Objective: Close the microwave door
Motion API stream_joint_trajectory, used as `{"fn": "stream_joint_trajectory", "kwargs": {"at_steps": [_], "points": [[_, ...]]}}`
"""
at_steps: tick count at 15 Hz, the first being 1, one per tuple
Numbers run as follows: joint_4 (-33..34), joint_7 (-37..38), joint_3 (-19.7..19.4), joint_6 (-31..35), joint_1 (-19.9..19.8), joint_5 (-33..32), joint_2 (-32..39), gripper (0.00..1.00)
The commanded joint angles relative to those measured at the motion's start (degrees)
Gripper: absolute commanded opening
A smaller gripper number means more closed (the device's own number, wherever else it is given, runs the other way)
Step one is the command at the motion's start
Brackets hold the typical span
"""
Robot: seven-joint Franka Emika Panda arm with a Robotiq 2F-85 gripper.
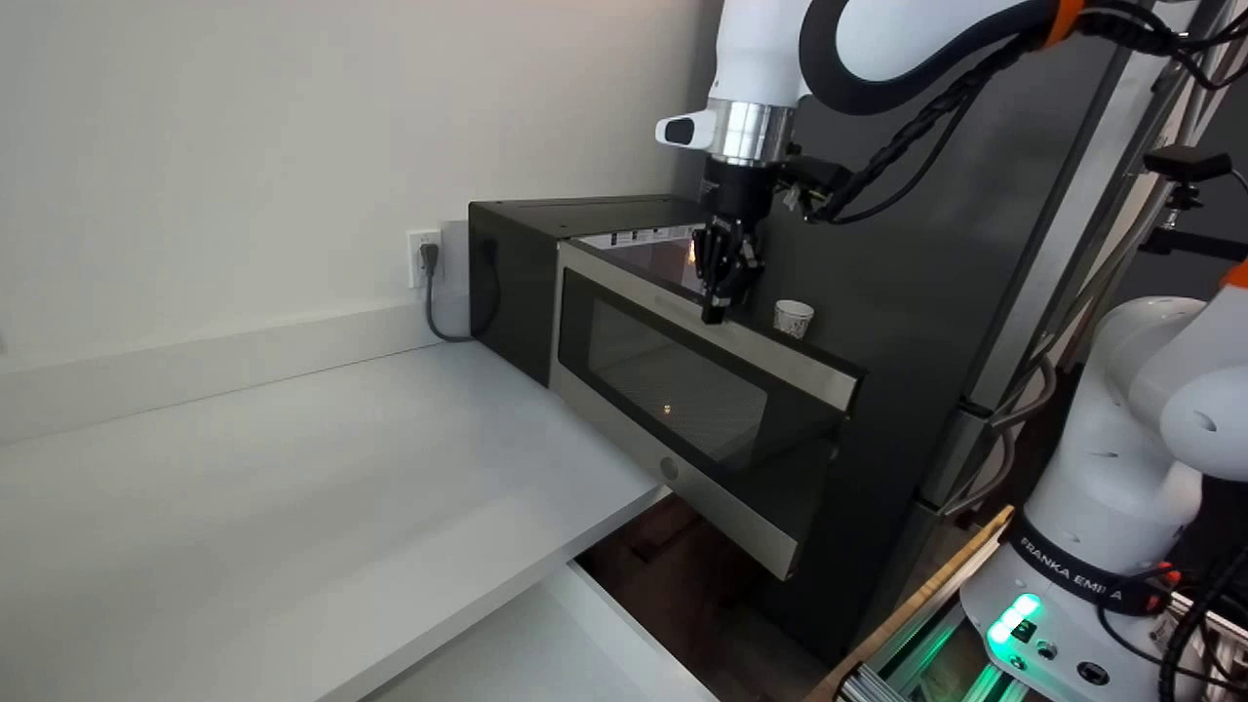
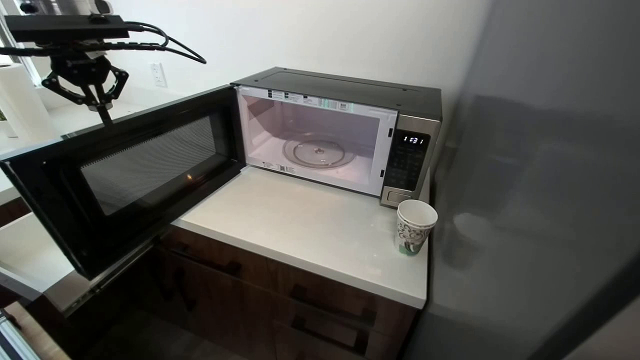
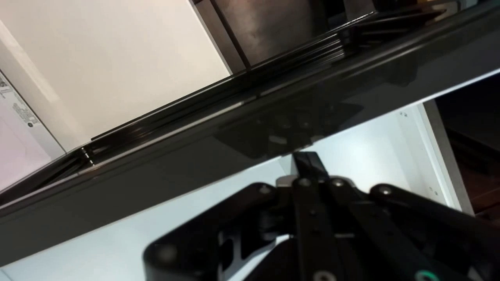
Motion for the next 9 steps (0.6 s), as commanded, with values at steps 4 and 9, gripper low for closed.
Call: {"fn": "stream_joint_trajectory", "kwargs": {"at_steps": [4,9], "points": [[-0.09,-0.23,-1.15,-3.78,-2.53,-1.09,-0.32,0.00],[-1.31,1.35,-2.94,-4.16,-5.54,-1.81,-1.09,0.00]]}}
